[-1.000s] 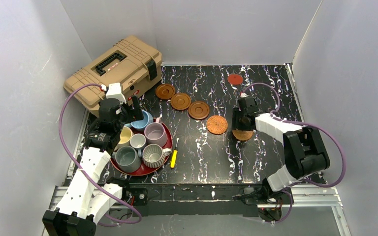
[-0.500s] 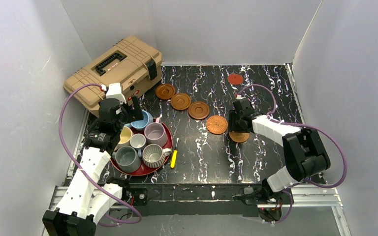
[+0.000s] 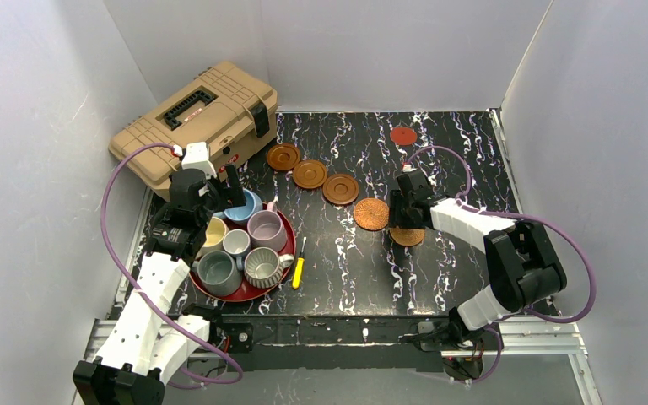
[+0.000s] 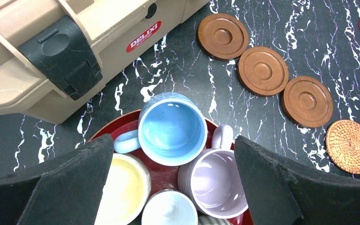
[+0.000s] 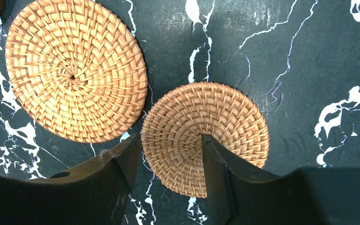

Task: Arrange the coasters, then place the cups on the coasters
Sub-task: Move the coaster to the center of the board.

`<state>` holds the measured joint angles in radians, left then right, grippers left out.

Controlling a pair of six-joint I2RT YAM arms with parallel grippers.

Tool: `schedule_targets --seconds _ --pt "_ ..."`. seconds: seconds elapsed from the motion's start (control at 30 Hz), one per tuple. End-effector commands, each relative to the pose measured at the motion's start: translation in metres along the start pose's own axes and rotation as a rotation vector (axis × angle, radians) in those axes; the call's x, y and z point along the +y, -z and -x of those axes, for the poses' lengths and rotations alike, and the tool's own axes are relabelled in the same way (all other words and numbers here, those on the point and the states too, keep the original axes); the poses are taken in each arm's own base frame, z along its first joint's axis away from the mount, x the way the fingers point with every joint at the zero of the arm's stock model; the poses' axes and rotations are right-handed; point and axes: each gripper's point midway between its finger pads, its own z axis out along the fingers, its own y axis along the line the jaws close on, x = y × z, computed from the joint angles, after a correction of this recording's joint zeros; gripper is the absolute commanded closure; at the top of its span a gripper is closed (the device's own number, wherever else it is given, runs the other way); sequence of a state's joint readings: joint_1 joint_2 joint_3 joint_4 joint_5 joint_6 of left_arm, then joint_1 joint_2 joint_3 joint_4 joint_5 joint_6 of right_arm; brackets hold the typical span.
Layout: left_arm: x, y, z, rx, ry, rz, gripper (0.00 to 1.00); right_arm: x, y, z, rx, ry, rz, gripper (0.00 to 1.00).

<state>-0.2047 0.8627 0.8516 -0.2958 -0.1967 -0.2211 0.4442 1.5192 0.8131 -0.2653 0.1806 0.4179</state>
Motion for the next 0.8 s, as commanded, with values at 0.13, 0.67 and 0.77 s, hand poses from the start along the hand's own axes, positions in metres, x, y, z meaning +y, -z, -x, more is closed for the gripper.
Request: schedule_targets --seconds 0.13,0.67,0.77 --pt "0.0 0.003 0.008 -0.015 0.006 -0.002 0.01 -0.002 0.003 -0.04 0.129 -0.004 -0.006 0.41" --pt "0.0 0.003 0.008 -0.014 0.003 0.0 0.01 -0.002 0.007 -0.024 0.082 -0.01 -0.025 0.38" --pt "0.0 0.003 0.008 -0.014 0.003 0.0 0.01 -0.001 0.01 -0.017 0.063 -0.011 -0.03 0.37"
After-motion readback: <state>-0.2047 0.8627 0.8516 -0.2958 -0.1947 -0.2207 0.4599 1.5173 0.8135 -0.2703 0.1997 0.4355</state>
